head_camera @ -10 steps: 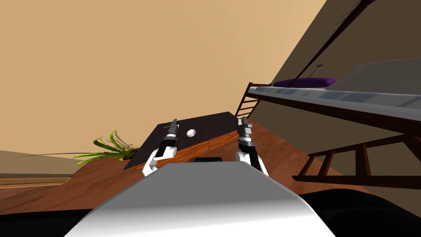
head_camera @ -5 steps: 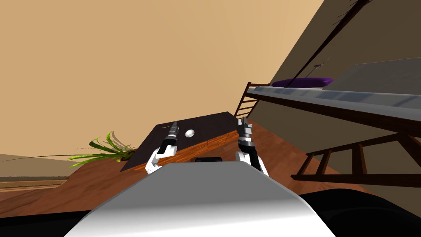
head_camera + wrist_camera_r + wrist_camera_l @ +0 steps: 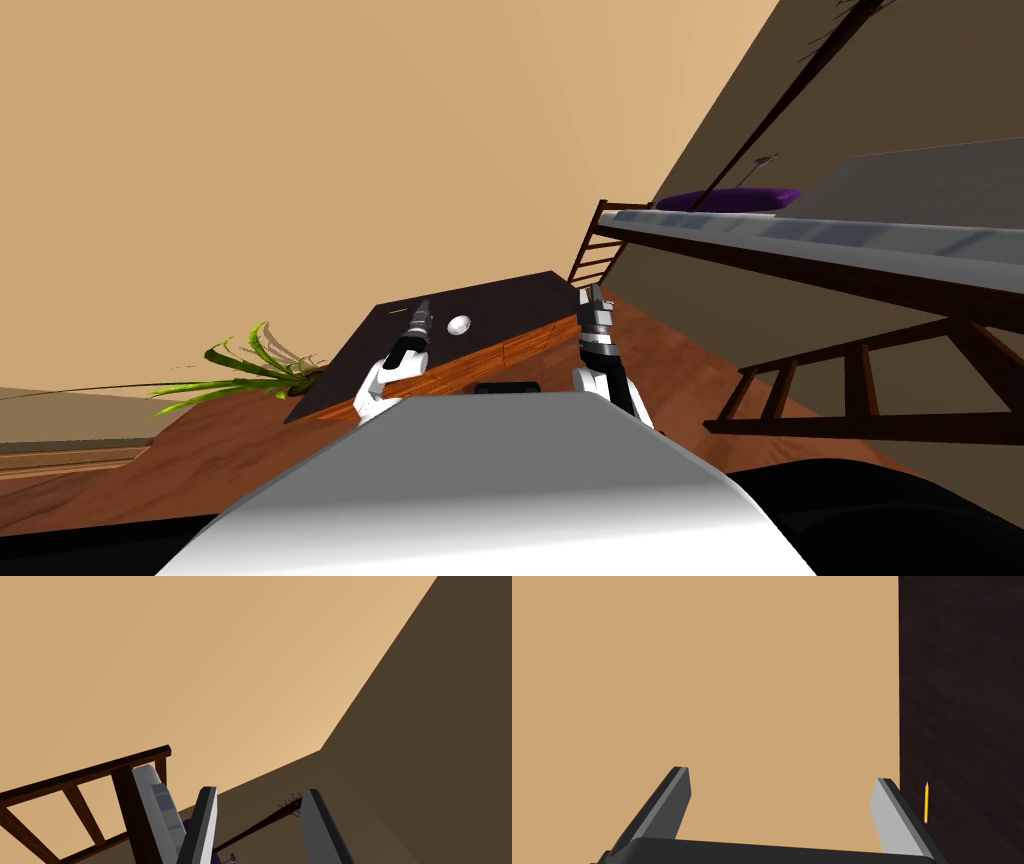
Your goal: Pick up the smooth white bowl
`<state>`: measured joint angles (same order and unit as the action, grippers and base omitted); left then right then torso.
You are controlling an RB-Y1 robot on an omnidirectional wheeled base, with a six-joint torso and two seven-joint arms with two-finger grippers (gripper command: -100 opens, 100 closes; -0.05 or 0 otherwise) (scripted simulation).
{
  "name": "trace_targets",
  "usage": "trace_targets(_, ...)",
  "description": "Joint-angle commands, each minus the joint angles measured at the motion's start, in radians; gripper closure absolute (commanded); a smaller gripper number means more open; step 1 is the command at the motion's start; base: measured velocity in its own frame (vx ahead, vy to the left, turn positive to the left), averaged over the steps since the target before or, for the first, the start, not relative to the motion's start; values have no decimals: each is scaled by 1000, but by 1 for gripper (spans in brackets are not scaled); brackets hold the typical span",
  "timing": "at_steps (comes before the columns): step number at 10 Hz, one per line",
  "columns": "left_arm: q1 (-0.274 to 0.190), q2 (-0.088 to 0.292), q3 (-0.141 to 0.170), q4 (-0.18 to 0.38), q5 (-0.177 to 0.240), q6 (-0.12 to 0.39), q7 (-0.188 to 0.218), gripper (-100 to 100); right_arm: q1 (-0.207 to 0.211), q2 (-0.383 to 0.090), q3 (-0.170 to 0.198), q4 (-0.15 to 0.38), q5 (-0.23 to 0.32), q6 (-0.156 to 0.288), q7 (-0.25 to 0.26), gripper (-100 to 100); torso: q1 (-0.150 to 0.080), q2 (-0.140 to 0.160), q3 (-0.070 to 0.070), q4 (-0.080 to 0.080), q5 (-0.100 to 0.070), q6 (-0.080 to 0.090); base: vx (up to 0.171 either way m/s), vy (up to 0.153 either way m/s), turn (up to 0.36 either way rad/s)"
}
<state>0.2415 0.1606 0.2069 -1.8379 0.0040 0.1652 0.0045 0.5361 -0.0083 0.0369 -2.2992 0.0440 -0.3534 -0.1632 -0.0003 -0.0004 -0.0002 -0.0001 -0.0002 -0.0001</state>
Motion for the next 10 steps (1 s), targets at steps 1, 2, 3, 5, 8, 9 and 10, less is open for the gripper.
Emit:
trace_targets(1,-31,0,21,50,-1,50,6,-100,0,0,0,0,0,0,0,0,0,0,0,0,0,0,4,-22,-56)
trace_targets(2,-53,0,38,79,-1,80,12,-100,0,0,0,0,0,0,0,0,-1,0,0,0,0,0,5,-53,-116)
trace_targets(3,-53,0,38,92,-1,98,12,-100,0,0,0,0,0,0,0,0,-2,0,0,0,-1,0,-2,-24,-31)
trace_targets(5,-77,0,55,134,-2,139,18,-100,0,0,0,0,0,0,0,0,-1,1,0,0,0,0,-14,-25,-52)
trace_targets(8,-123,-2,89,212,-5,218,29,-100,0,0,0,0,0,0,0,0,-1,1,1,0,0,0,-10,-24,-68)
trace_targets(9,-123,-2,89,219,-5,218,29,-100,0,0,0,0,0,0,0,0,-1,1,1,0,0,0,-1,-16,-49)
trace_targets(10,-147,-3,105,252,-7,255,35,-100,0,0,0,0,0,0,0,0,-1,1,0,0,0,0,0,-13,-87)
